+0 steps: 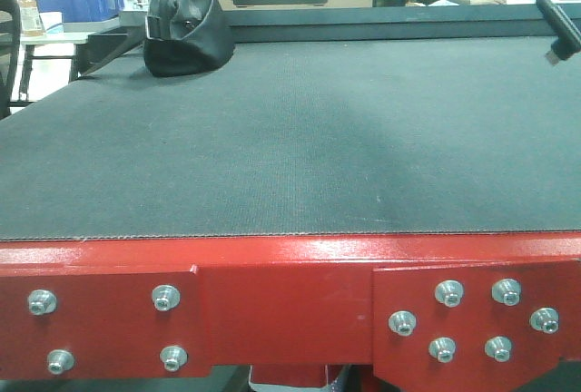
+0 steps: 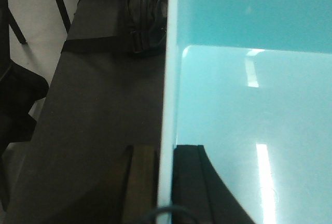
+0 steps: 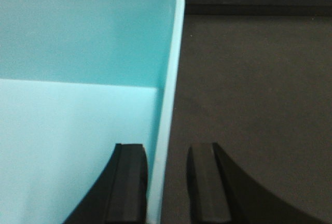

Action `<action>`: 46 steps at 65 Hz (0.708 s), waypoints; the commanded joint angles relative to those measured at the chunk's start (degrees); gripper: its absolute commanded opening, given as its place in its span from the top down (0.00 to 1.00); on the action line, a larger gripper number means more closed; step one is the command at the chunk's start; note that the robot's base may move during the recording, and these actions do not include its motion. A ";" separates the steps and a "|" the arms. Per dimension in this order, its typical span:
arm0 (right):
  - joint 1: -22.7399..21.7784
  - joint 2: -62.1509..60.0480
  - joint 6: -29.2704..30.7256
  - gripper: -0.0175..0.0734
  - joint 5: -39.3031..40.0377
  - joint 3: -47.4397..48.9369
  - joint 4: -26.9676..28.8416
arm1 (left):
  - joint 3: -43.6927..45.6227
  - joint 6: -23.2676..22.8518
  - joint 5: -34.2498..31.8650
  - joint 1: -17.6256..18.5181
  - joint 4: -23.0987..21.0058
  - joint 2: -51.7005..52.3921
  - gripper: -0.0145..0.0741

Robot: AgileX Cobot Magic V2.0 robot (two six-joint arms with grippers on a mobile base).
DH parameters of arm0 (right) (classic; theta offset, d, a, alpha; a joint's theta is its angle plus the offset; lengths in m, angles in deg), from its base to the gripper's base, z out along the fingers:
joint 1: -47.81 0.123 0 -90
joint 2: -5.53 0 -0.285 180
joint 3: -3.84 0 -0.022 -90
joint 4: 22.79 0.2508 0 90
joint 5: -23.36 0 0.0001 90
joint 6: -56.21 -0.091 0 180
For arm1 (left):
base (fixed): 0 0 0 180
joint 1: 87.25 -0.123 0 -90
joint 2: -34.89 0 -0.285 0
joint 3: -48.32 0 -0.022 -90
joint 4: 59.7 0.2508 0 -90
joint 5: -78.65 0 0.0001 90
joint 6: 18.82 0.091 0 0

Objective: Fetch blue bin and place on conveyor start
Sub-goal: 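Hold the bin with both grippers while driving to the red conveyor, then lower the bin with both grippers onto the near end of the belt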

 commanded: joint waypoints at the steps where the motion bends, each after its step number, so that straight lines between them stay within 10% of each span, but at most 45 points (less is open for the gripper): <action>1: 0.33 -0.56 -1.91 0.98 1.48 0.29 1.06 | 0.17 -0.55 -2.21 0.92 -1.30 0.44 0.96; 22: -0.28 -0.35 -3.77 0.98 3.69 -6.37 1.32 | -1.65 -5.65 -0.41 0.92 -5.91 -1.16 0.96; 46: -6.00 -0.35 -4.87 0.98 26.56 -28.97 6.28 | -27.67 -9.57 -21.41 0.79 -5.93 -1.13 0.96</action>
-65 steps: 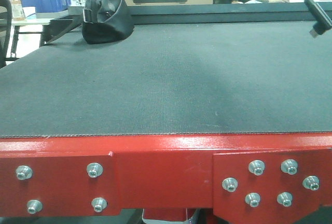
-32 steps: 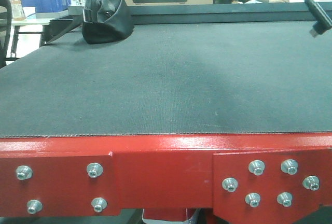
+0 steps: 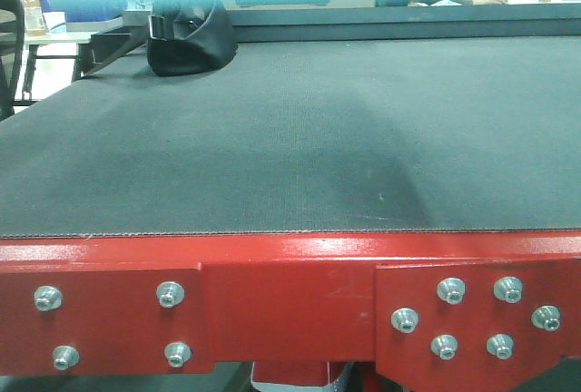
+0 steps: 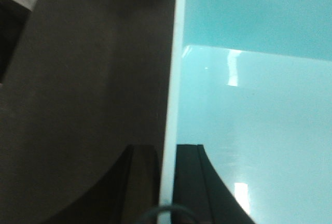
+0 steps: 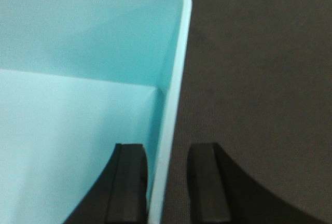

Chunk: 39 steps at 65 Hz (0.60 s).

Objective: Fetch blue bin and place on conveyor start
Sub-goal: 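Lower the bin with both grippers onto the near end of the belt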

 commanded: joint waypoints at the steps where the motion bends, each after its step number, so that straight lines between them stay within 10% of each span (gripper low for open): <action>1: -1.02 -0.21 -2.70 0.98 10.72 -4.22 3.05 | -5.82 -1.71 -10.05 1.06 -4.06 0.10 0.96; 27: -2.84 9.36 -2.70 0.98 17.94 -8.20 3.05 | -13.10 -2.13 -19.19 0.55 -4.46 -5.97 0.96; 39: -2.84 9.84 -3.07 0.80 17.12 -8.20 3.75 | -13.10 -2.13 -19.22 0.55 -4.28 -7.36 0.66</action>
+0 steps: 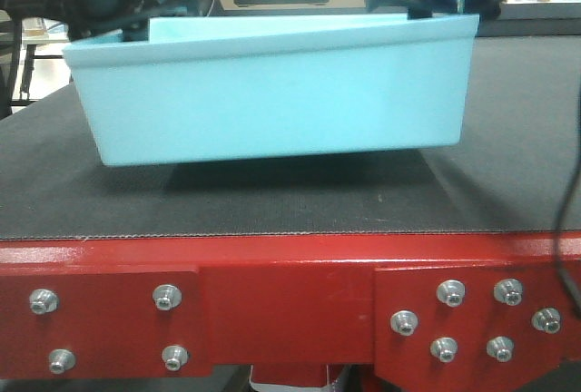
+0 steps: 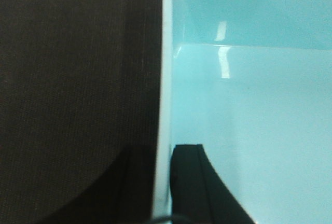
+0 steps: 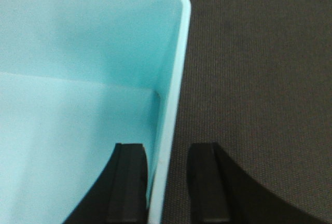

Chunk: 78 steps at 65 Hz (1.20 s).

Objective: Fetch blue bin and place on conveyor start
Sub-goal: 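Lower the bin with both grippers onto the near end of the belt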

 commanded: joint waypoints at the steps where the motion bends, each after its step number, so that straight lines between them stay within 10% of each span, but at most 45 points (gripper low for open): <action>1: 0.96 -0.44 -2.45 0.76 5.64 0.61 2.99 | 0.37 -0.30 -4.95 1.53 -3.18 0.39 0.60; 12: 0.96 -0.44 -2.45 0.47 5.81 0.61 2.99 | 1.96 -0.30 -2.67 1.25 -2.22 0.39 0.36; 37: -0.67 -2.38 -2.45 0.47 -2.64 4.52 2.43 | 9.30 -1.34 10.69 -0.20 2.45 0.83 0.42; 53: -0.55 -8.54 -1.79 0.90 -3.85 6.27 2.43 | 11.53 2.81 11.29 -0.20 -4.18 5.41 0.96; 70: -0.55 -12.22 14.79 0.98 -1.95 4.31 8.11 | 9.67 27.18 8.87 -0.20 -25.50 8.97 0.96; 78: -0.55 -16.83 18.42 0.98 7.31 -3.78 12.42 | 3.68 30.36 1.21 -0.20 -33.31 11.05 0.96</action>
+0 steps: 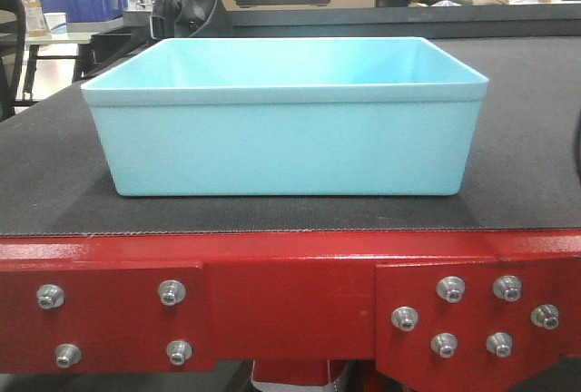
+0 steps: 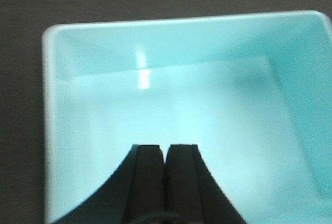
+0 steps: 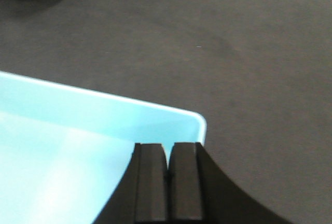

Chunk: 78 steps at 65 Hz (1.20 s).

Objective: Fetch blue bin and place on conveyor start
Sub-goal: 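Lower the bin with both grippers onto the near end of the belt, then open both grippers and lift them away from the bin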

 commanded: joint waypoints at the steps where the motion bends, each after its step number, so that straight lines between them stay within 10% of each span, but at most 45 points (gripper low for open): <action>1: -0.02 -4.02 2.71 0.98 7.18 -4.99 2.06 | -4.11 3.72 -6.86 0.00 -6.05 2.20 0.96; 28: -0.02 -25.08 2.71 0.98 27.01 -32.84 2.06 | -32.45 8.25 -38.32 5.11 -10.62 21.69 0.96; 56: -0.02 -44.60 2.71 0.98 27.77 -49.37 2.06 | -55.78 8.25 -46.53 5.65 -5.65 46.75 0.96; 78: -0.02 -61.06 2.71 0.98 27.81 -50.05 2.33 | -58.14 8.25 -43.94 5.65 -5.65 63.90 0.96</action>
